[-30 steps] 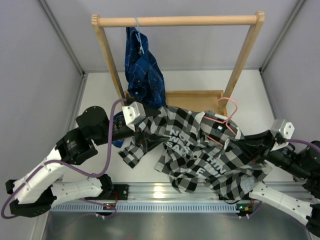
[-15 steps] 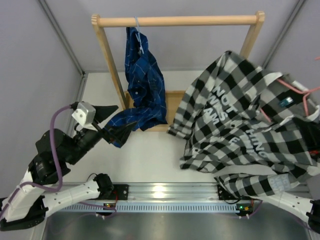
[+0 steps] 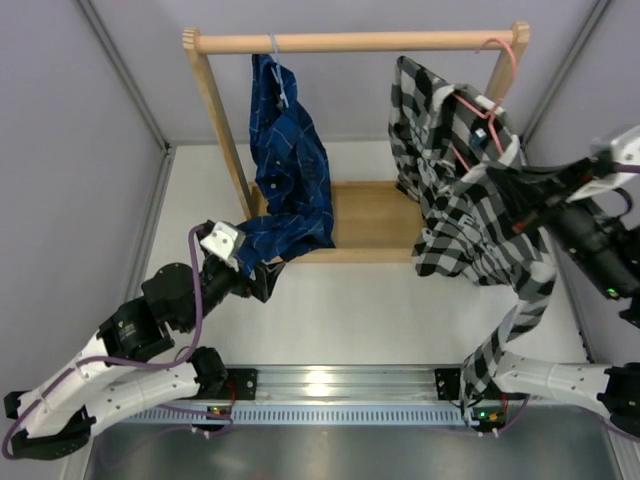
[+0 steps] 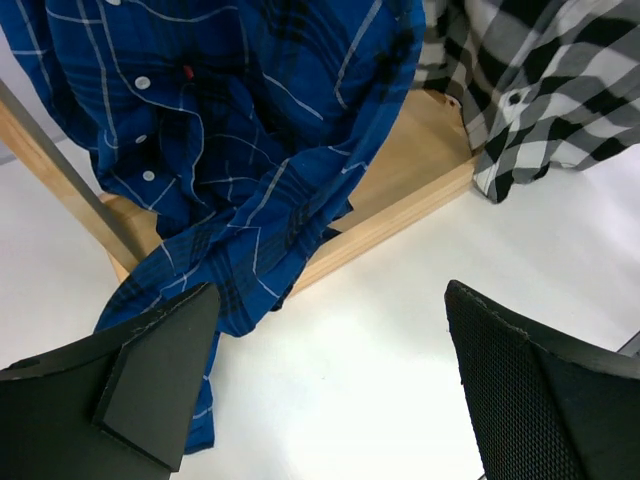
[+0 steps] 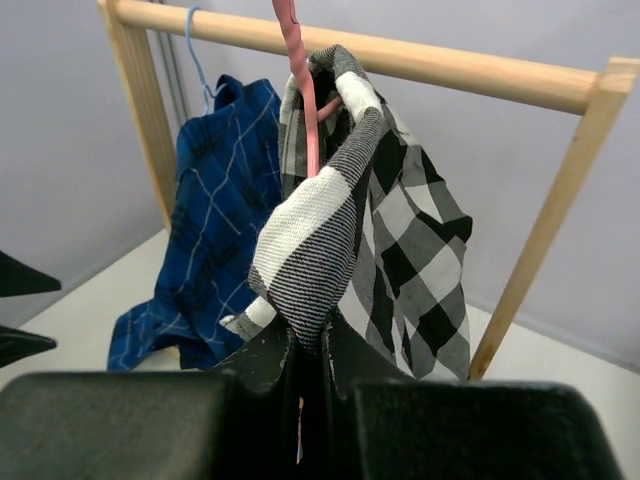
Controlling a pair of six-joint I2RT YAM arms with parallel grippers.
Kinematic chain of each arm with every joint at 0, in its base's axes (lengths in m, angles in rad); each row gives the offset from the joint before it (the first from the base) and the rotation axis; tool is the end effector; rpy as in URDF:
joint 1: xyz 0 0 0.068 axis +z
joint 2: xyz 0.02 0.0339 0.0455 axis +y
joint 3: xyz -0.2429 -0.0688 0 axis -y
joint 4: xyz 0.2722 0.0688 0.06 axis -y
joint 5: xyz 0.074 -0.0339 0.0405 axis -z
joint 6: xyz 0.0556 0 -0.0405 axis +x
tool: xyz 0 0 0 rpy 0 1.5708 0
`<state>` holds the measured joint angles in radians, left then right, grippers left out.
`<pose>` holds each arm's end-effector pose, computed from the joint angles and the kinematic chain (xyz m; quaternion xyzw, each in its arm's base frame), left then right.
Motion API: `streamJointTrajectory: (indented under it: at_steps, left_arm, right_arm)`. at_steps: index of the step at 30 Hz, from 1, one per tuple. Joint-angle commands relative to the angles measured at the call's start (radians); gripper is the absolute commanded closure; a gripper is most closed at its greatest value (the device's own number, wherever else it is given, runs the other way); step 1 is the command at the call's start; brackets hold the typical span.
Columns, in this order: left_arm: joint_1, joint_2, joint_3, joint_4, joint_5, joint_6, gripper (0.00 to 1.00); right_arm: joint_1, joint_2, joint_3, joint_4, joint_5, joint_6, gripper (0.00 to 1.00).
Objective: Place the shirt on the hanger
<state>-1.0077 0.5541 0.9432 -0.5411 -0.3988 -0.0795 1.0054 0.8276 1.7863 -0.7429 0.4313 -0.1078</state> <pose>0.1070 -0.1291 0.3811 0.2175 0.7228 -0.2016 0.6242 0.0649 0.0589 0.5763 -0.1819 0.6080 0.2094 0.7439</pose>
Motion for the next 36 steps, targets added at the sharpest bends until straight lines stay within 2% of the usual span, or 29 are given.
streamJointTrajectory:
  at_steps: [1,5,11,22,26,32,36]
  left_arm:
    - [0.014,-0.029,0.003,0.046,-0.025,0.015,0.02]
    - [0.034,-0.048,-0.021,0.046,-0.003,0.014,0.02]
    - [0.089,-0.056,-0.020,0.052,0.014,0.011,0.02]
    - [0.277,-0.077,-0.057,0.092,0.064,-0.008,0.02]
    - [0.354,-0.071,-0.064,0.093,0.126,-0.020,0.02]
    - [0.414,-0.076,-0.073,0.105,0.179,-0.028,0.02]
    - [0.429,-0.072,-0.076,0.105,0.183,-0.028,0.02]
  right_arm:
    - [0.015,0.016,-0.043,0.324,0.038,-0.056,1.00]
    - [0.015,0.045,-0.103,0.434,0.034,-0.062,1.00]
    - [0.015,0.148,0.050,0.442,0.041,-0.082,1.00]
    - [0.013,0.214,0.144,0.444,0.104,-0.104,1.00]
    - [0.013,0.151,-0.005,0.451,0.106,-0.055,1.00]
    - [0.004,0.016,-0.408,0.634,0.153,0.013,1.00]
    - [-0.019,-0.007,-0.565,0.732,0.156,0.060,1.00]
